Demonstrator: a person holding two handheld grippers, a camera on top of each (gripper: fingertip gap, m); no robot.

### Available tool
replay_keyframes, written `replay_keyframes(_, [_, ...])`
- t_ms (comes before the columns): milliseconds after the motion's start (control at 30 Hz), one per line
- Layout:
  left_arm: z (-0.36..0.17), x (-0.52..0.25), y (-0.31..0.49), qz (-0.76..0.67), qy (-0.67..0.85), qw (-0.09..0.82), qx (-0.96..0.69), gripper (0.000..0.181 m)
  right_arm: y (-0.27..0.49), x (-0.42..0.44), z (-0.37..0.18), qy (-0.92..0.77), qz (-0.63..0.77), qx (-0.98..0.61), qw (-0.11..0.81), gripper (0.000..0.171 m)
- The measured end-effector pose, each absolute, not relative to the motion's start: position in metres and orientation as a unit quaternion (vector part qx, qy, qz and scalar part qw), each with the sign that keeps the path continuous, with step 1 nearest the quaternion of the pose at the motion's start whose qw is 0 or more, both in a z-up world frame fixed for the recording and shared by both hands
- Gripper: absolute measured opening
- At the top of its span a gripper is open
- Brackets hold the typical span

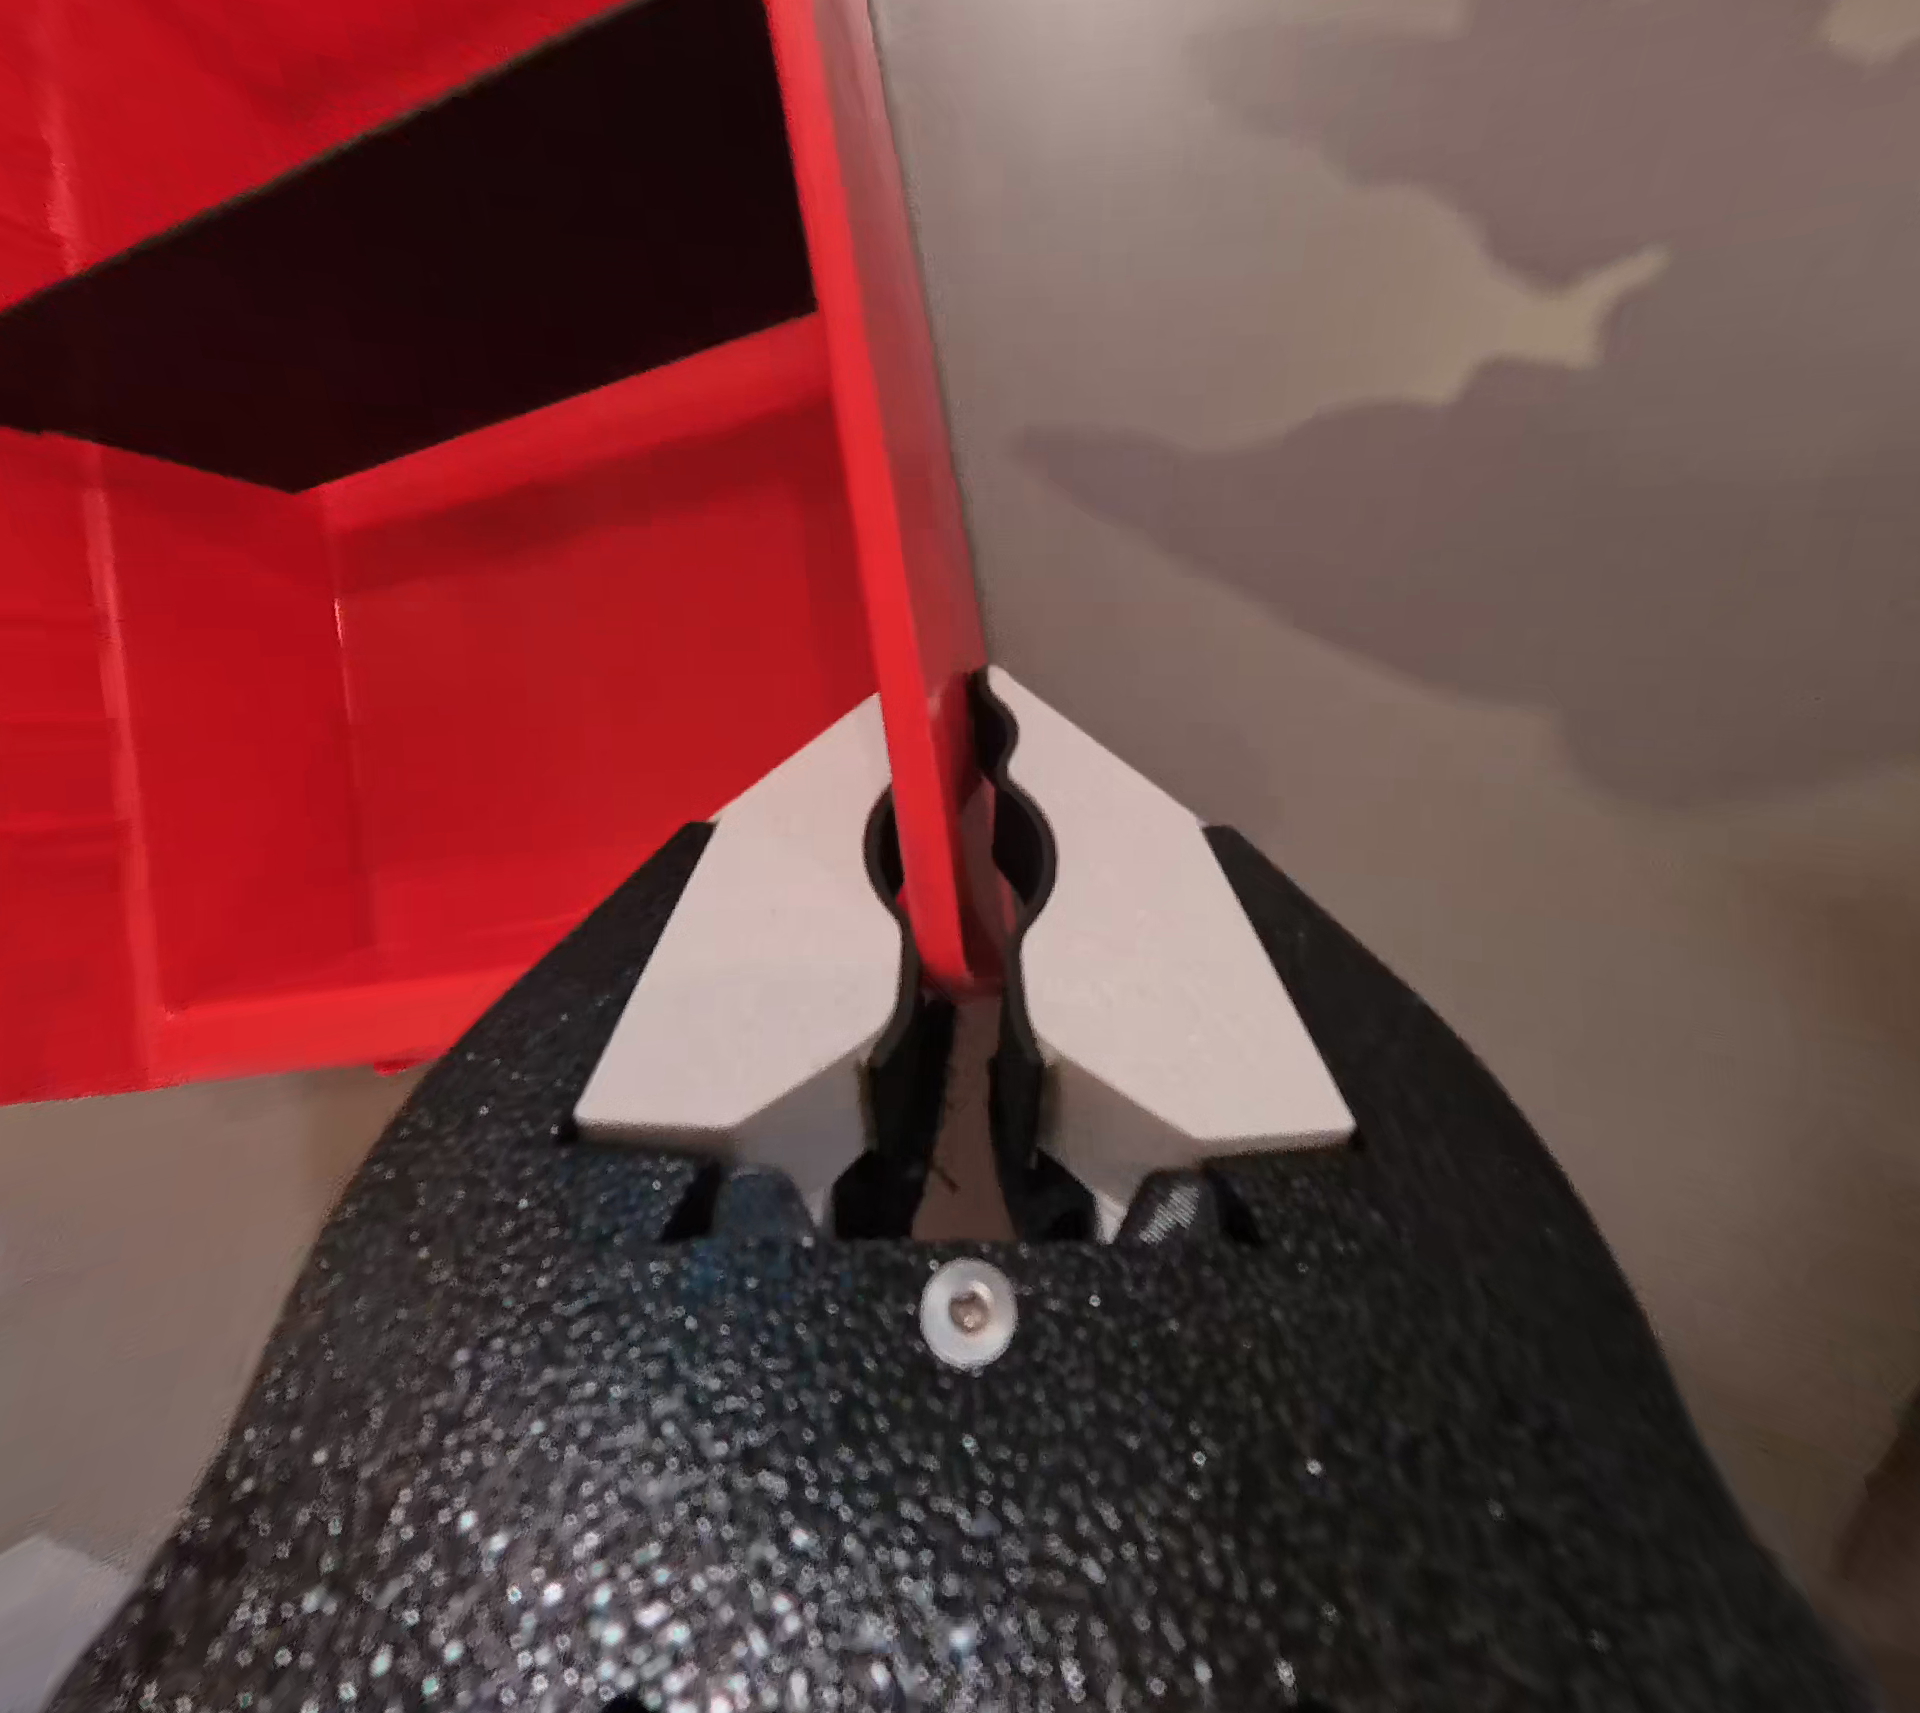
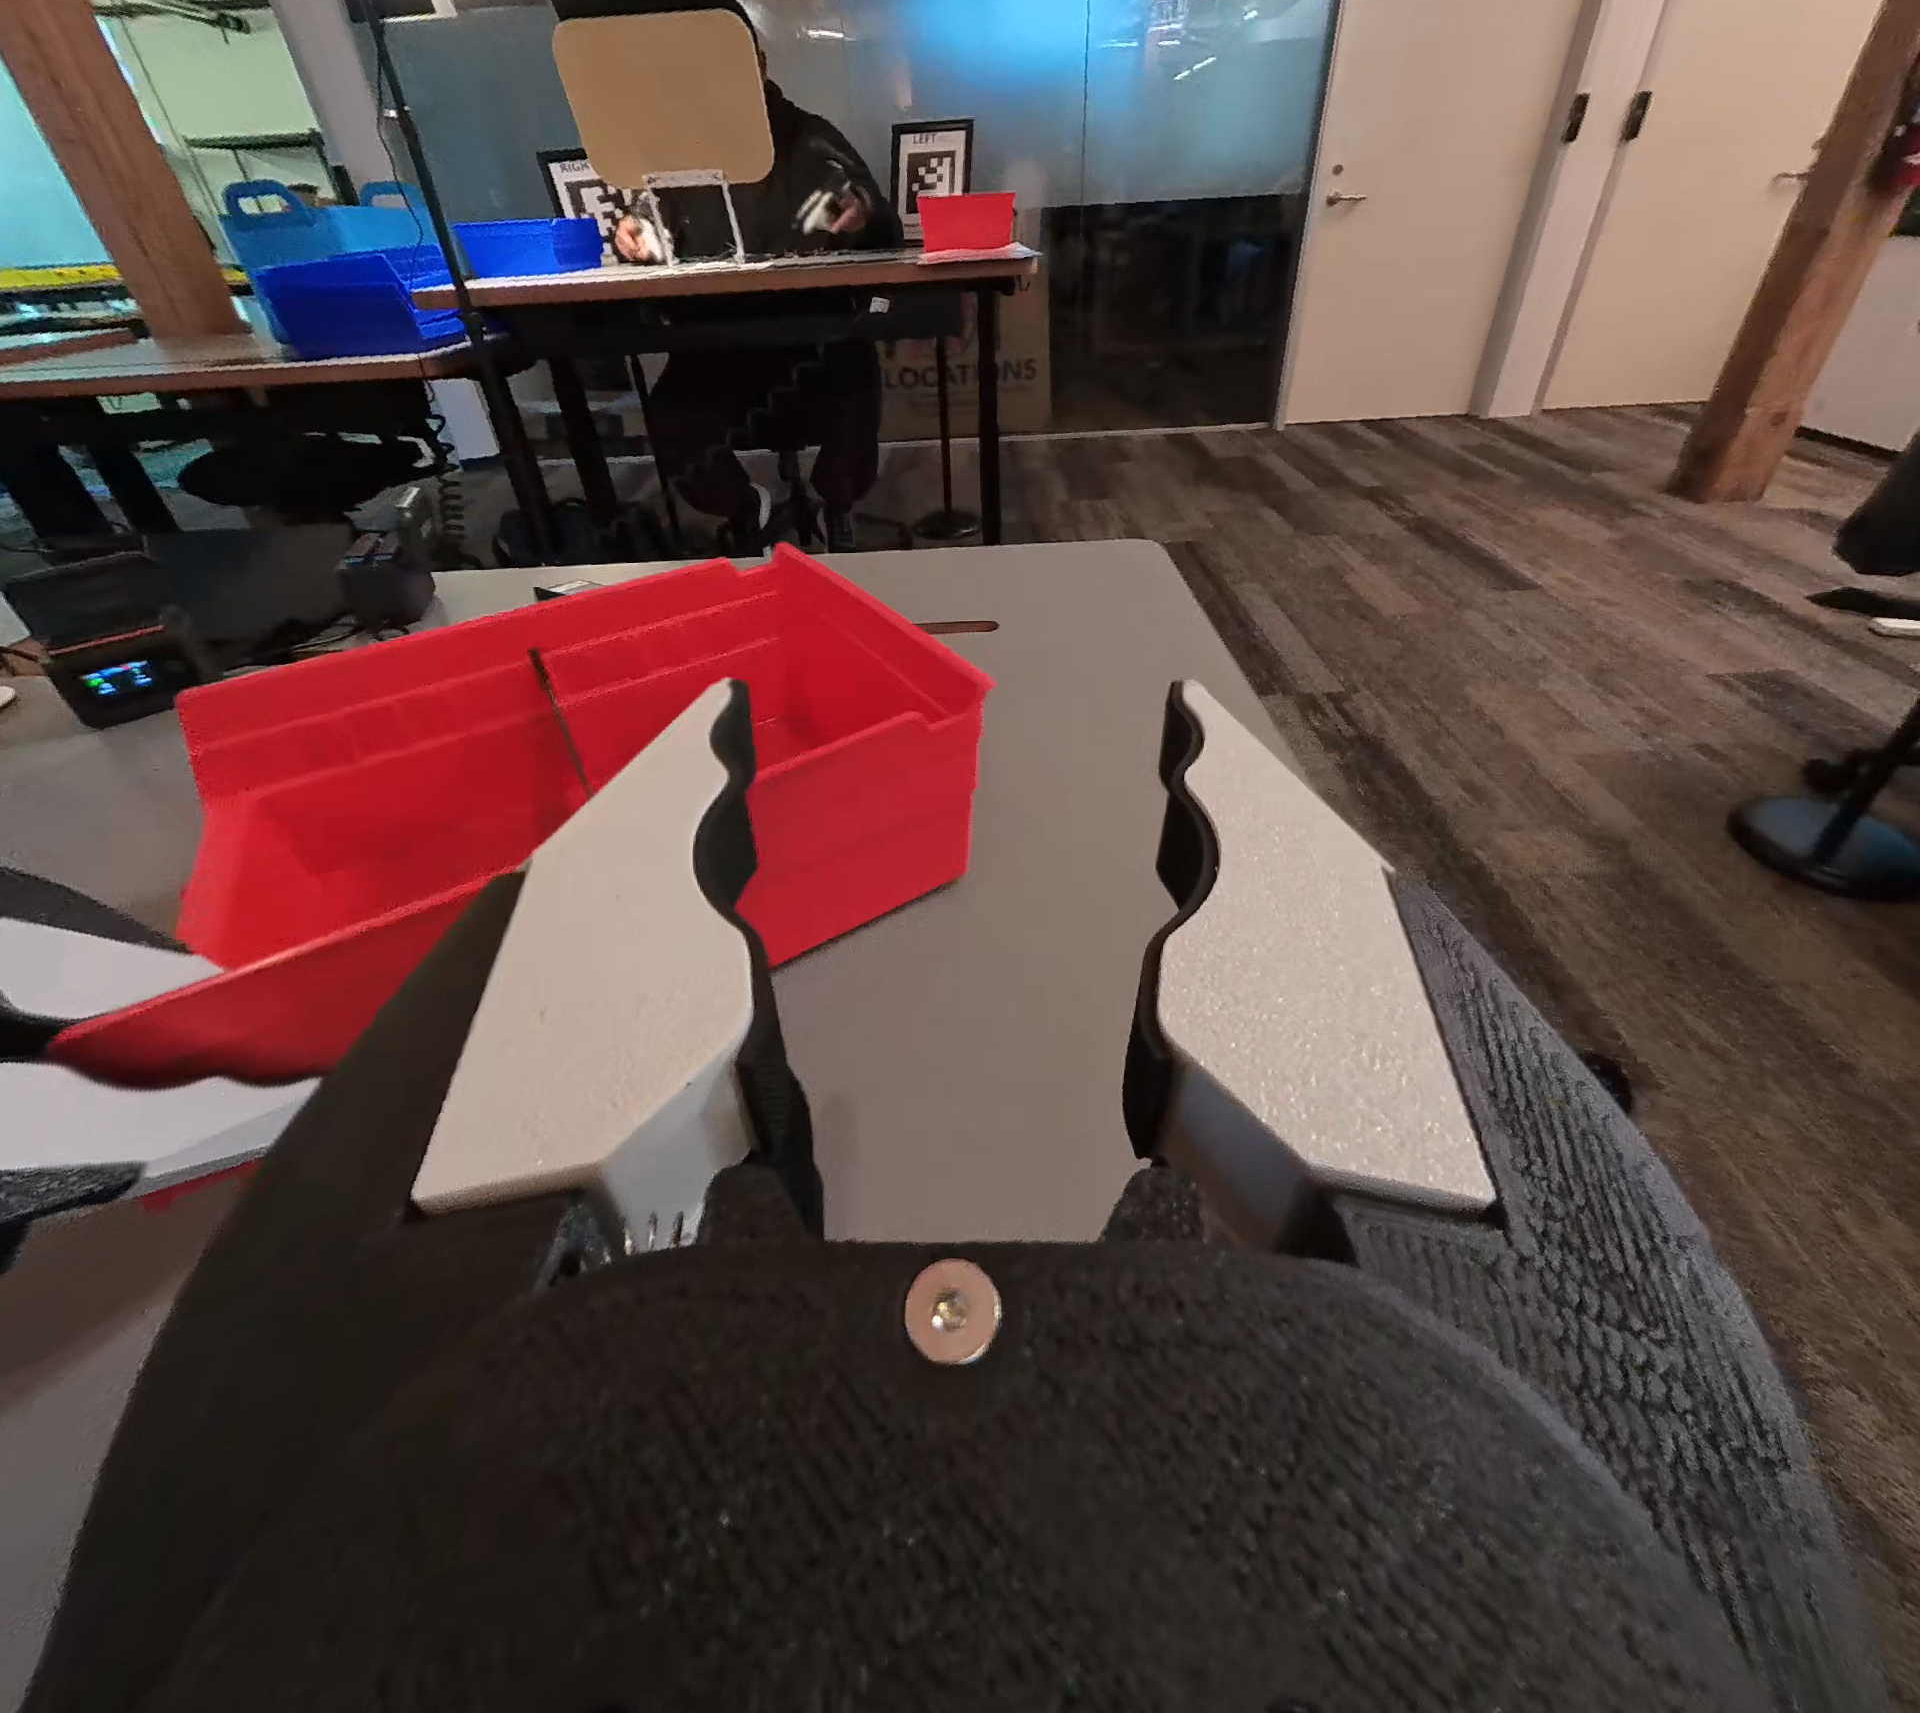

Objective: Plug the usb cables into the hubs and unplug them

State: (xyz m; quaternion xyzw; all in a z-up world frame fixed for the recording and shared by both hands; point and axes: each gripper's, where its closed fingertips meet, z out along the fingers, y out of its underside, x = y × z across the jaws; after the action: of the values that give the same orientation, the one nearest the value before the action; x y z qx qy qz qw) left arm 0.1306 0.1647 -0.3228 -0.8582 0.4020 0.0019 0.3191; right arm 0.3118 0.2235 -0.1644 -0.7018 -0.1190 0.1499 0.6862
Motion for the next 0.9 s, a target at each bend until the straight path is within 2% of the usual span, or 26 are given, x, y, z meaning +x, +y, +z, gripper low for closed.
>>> replay_keyframes(33, [-0.319,0.133,0.168,0.0,0.396,0.34,-0.853,0.003,0.225,0.309,-0.165,-0.116,0.156,-0.702,0.685,0.081])
replay_keyframes(100, [-0.313,0.139,0.167,-0.022,0.395,0.363,-0.844,0.005,0.226,0.302,-0.167,-0.112,0.17,-0.699,0.685,0.081])
replay_keyframes(233, [-0.274,0.15,0.134,-0.131,0.389,0.417,-0.811,0.076,0.225,0.272,-0.171,-0.121,0.211,-0.703,0.669,0.09])
replay_keyframes(300, [-0.23,0.14,0.104,-0.174,0.389,0.476,-0.769,0.09,0.226,0.26,-0.176,-0.128,0.2,-0.71,0.663,0.095])
replay_keyframes(433, [-0.143,0.055,0.058,-0.16,0.308,0.603,-0.718,0.104,0.219,0.218,-0.188,-0.137,0.224,-0.733,0.627,0.132])
replay_keyframes(567, [-0.115,-0.072,0.013,-0.008,0.174,0.67,-0.722,0.106,0.201,0.175,-0.216,-0.163,0.185,-0.761,0.6,0.151])
replay_keyframes(700, [-0.143,-0.179,-0.039,0.107,0.048,0.65,-0.751,0.105,0.185,0.151,-0.239,-0.165,0.155,-0.772,0.594,0.144])
replay_keyframes(800, [-0.183,-0.235,-0.066,0.127,-0.025,0.616,-0.777,0.107,0.181,0.137,-0.258,-0.164,0.152,-0.788,0.573,0.13])
replay_keyframes(900, [-0.222,-0.27,-0.08,0.128,-0.067,0.572,-0.807,0.113,0.183,0.123,-0.279,-0.169,0.138,-0.811,0.543,0.124])
